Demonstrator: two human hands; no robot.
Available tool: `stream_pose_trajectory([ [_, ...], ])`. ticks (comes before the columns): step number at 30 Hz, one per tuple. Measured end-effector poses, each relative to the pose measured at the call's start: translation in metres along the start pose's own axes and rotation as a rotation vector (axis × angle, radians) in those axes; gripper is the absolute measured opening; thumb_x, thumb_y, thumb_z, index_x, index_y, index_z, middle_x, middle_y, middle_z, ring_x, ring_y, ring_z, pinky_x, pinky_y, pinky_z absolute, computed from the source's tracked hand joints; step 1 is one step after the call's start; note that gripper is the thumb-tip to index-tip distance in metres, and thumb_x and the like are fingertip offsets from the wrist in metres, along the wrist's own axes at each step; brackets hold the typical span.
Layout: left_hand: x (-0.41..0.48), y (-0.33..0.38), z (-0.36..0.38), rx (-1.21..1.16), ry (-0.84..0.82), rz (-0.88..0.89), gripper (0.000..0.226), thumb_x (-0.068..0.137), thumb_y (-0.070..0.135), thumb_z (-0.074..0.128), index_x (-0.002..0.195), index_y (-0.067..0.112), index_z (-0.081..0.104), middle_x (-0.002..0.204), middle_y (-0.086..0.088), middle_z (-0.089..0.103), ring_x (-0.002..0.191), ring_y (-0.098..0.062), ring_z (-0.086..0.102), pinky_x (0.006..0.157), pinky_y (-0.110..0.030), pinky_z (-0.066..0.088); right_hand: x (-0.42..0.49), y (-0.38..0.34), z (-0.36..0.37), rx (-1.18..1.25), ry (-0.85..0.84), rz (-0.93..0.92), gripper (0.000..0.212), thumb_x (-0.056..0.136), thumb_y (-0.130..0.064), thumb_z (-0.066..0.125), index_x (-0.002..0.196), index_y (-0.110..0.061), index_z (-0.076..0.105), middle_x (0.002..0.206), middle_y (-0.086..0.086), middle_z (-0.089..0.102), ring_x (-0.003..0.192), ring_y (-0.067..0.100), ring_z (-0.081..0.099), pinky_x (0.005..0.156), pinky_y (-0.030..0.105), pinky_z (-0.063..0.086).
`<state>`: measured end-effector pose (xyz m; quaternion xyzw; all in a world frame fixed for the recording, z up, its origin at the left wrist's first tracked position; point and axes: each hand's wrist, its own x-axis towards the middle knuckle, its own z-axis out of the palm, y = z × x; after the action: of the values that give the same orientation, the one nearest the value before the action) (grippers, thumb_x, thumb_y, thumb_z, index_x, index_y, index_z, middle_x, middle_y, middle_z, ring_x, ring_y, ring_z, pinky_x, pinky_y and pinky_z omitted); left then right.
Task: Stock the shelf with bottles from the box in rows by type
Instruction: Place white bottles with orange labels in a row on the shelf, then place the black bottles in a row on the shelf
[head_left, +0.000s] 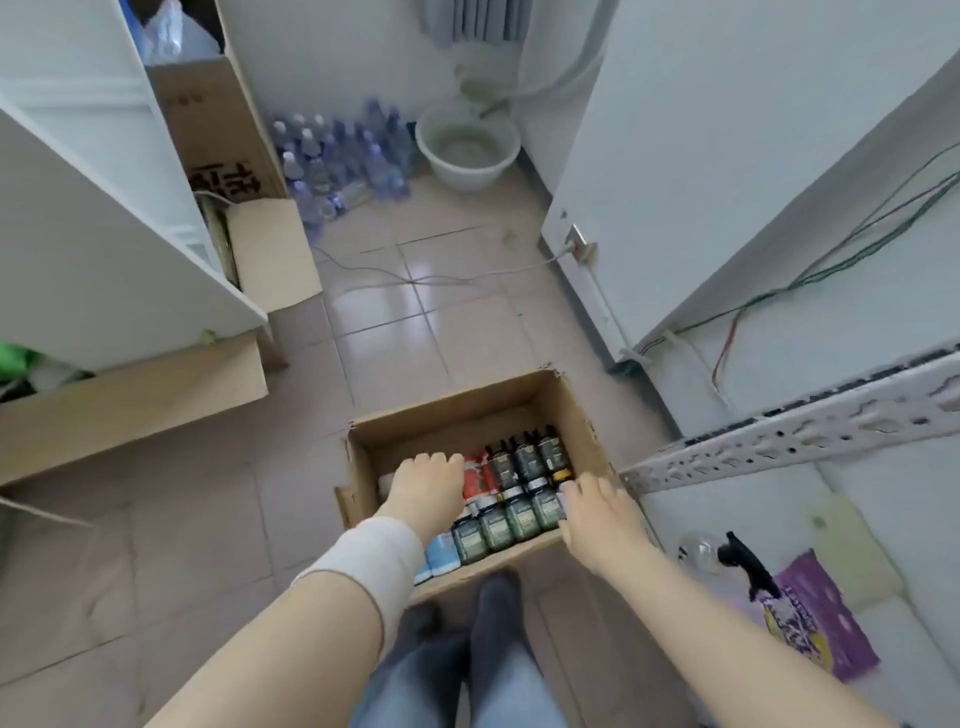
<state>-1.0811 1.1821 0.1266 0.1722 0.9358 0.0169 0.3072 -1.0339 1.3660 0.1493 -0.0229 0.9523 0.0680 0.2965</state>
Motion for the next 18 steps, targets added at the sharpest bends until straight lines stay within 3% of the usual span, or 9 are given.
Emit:
stream_pose_trajectory([
  [3, 0.022, 0.008, 0.033, -0.139, -0.115, -0.052, 0.041, 0.094, 0.029, 0.048, 0.131, 0.010, 0.042, 0.130, -0.011, 0.053, 0.119, -0.030, 0.051, 0.095, -0.039, 0.042, 0.028, 0.006, 0.035, -0.010, -0.155, -0.077, 0.039, 0.092, -0.024, 0.043, 0.128, -0.008, 0.039, 0.130, 0.014, 0.045, 0.123, 0.030, 0.042, 0.099, 0.038, 0.037],
  [7, 0.067, 0.016, 0.079, -0.434, -0.227, -0.207, 0.041, 0.094, 0.032, 0.049, 0.130, 0.014, 0.042, 0.130, -0.007, 0.055, 0.118, -0.028, 0.053, 0.092, -0.037, 0.045, 0.091, 0.020, 0.072, 0.045, -0.207, -0.150, 0.044, 0.093, -0.032, 0.047, 0.129, -0.008, 0.040, 0.132, 0.013, 0.045, 0.123, 0.030, 0.041, 0.101, 0.037, 0.036],
  [11, 0.114, 0.024, 0.125, -0.788, -0.351, -0.389, 0.048, 0.094, 0.037, 0.050, 0.132, 0.012, 0.038, 0.130, -0.008, 0.057, 0.115, -0.025, 0.055, 0.095, -0.035, 0.046, 0.166, 0.031, 0.099, 0.066, -0.256, -0.226, 0.070, 0.090, -0.042, 0.053, 0.144, -0.010, 0.023, 0.147, 0.014, 0.029, 0.138, 0.029, 0.024, 0.111, 0.036, 0.027],
  [13, 0.141, 0.027, 0.136, -0.906, -0.331, -0.461, 0.054, 0.094, 0.039, 0.050, 0.136, 0.010, 0.034, 0.131, -0.009, 0.056, 0.118, -0.026, 0.054, 0.096, -0.034, 0.044, 0.204, 0.036, 0.105, 0.083, -0.226, -0.244, 0.078, 0.087, -0.045, 0.056, 0.146, -0.010, 0.018, 0.149, 0.014, 0.026, 0.141, 0.030, 0.018, 0.113, 0.037, 0.022],
  [18, 0.200, 0.033, 0.150, -1.094, -0.156, -0.591, 0.054, 0.091, 0.037, 0.055, 0.134, 0.007, 0.040, 0.129, -0.011, 0.057, 0.119, -0.025, 0.053, 0.091, -0.027, 0.041, 0.273, 0.036, 0.119, -0.056, -0.224, -0.313, 0.089, 0.078, -0.057, 0.061, 0.143, -0.008, 0.025, 0.139, 0.017, 0.038, 0.131, 0.033, 0.031, 0.107, 0.039, 0.030],
])
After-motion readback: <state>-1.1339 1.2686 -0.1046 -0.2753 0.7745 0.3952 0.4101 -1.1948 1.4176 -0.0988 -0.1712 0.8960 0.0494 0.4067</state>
